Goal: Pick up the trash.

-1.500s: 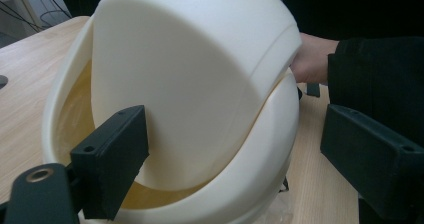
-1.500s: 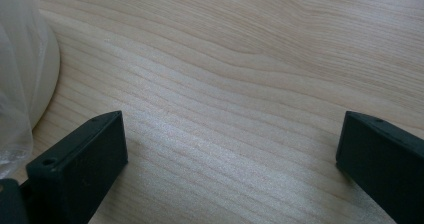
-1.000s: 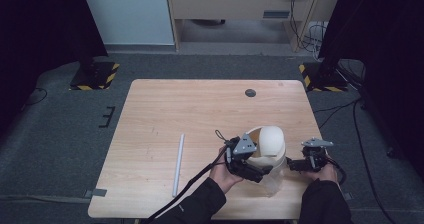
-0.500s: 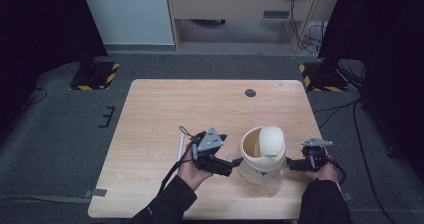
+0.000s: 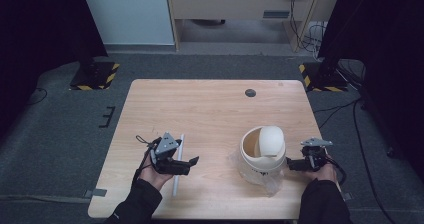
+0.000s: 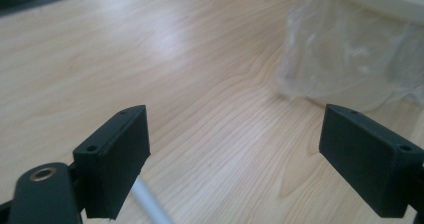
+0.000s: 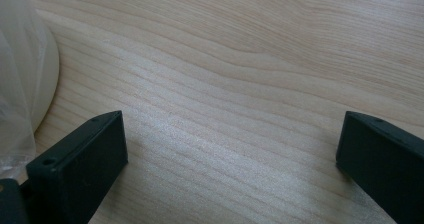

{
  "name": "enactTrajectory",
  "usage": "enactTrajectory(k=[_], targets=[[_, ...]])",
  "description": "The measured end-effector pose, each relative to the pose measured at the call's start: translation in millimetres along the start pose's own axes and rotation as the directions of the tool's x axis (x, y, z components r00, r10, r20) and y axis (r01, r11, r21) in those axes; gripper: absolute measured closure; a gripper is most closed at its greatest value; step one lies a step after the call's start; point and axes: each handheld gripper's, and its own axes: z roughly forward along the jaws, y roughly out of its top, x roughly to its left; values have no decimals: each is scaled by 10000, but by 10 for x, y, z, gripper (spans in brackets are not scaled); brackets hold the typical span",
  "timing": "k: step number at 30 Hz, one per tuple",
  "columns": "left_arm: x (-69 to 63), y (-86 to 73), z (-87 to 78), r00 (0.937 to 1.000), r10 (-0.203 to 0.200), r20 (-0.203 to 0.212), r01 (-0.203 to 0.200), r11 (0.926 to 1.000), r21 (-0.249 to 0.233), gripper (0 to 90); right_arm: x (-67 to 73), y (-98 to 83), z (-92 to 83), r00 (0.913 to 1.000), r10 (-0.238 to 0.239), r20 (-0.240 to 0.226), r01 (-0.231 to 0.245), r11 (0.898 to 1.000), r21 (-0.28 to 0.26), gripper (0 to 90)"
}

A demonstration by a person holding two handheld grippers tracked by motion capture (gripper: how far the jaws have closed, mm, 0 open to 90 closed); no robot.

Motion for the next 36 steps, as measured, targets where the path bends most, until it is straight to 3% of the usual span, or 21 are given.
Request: enactTrajectory(k=[9, 12, 15, 20, 25, 34, 36], targets=[[206, -267, 125, 9963, -597, -618, 658, 9927, 1014, 154, -1, 9, -2, 10000, -39, 8, 39, 9999, 126, 4], [272, -363, 172, 9921, -850, -923, 983, 9836, 1511, 172, -1, 7, 0, 10000, -41, 17, 41, 9999, 93, 4], [308, -422, 214, 9900, -797, -1167, 1022, 9742, 2011, 186, 1, 7, 0, 10000, -23, 40, 23, 10000, 86, 4], [340, -476, 247, 9849, -1044, -1378, 1357, 9607, 2422, 207, 6, 7, 2, 10000, 19, 83, -20, 10000, 64, 4], [322, -491, 272, 9870, -946, -1296, 1271, 9540, 2715, 236, 7, 7, 3, 10000, 31, 86, -32, 10000, 56, 4], [295, -508, 324, 9886, -500, -1420, 963, 9351, 3410, 323, 9, 9, 4, 9999, 49, 105, -50, 10000, 66, 4], [294, -505, 324, 9882, -400, -1475, 892, 9349, 3436, 346, 9, 9, 4, 9999, 49, 107, -49, 10000, 65, 4]])
